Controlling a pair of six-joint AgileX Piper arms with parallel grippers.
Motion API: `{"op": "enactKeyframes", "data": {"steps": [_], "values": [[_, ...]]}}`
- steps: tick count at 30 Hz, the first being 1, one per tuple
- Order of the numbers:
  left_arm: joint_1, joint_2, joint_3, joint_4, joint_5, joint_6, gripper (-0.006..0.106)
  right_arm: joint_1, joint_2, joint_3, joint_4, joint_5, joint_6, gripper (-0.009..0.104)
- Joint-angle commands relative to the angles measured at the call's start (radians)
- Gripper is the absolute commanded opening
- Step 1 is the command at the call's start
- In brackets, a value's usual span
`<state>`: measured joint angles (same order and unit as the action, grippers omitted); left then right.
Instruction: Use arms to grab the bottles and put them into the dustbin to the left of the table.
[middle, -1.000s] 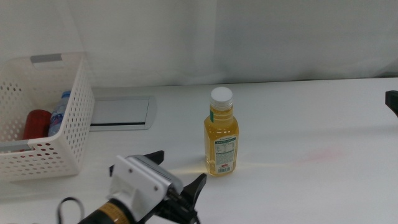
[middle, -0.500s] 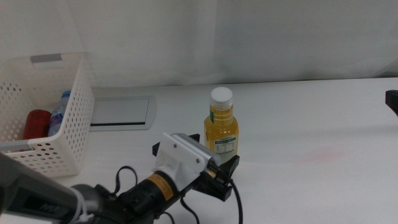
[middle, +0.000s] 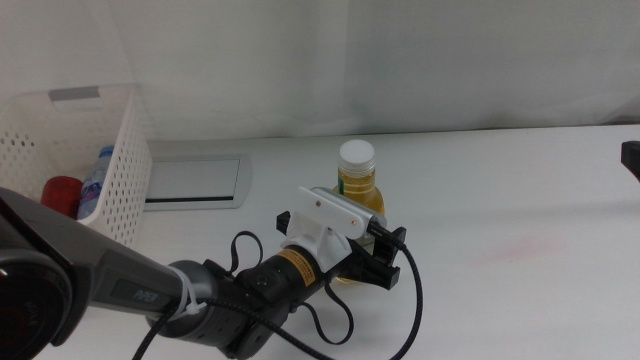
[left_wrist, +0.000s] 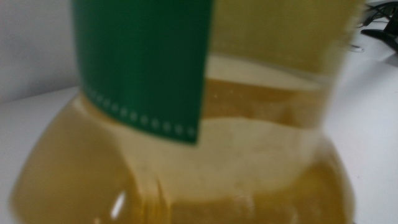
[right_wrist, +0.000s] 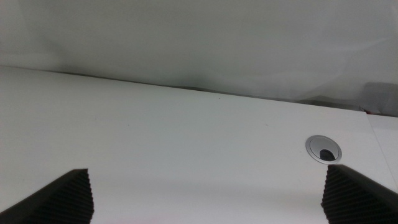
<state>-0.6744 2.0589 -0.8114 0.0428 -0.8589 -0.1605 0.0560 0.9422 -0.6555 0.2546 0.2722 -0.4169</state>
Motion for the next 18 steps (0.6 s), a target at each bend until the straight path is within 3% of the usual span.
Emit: {"op": "enactKeyframes", "data": {"steps": [1, 4, 6, 8, 9, 18], "values": [[-0.004, 0.007, -0.018, 0.000, 0.029, -0.015, 0.082, -0.007, -0.005, 0.005, 0.000, -0.018, -0.002, 0.100], [-0.004, 0.007, -0.034, -0.002, 0.069, -0.022, 0.068, -0.007, -0.005, 0.005, 0.000, -0.018, -0.002, 0.100], [-0.004, 0.007, -0.037, -0.005, 0.079, -0.022, 0.041, -0.007, -0.005, 0.005, 0.000, -0.018, -0.002, 0.100], [-0.004, 0.007, -0.037, -0.005, 0.083, -0.022, 0.003, -0.007, -0.005, 0.005, 0.000, -0.018, -0.002, 0.100], [-0.004, 0.005, -0.037, -0.005, 0.086, -0.020, -0.003, -0.007, -0.005, 0.005, 0.000, -0.018, -0.002, 0.100], [0.022, -0.148, -0.093, -0.005, 0.298, -0.012, -0.003, -0.007, -0.005, 0.005, 0.000, -0.018, -0.002, 0.100]]}}
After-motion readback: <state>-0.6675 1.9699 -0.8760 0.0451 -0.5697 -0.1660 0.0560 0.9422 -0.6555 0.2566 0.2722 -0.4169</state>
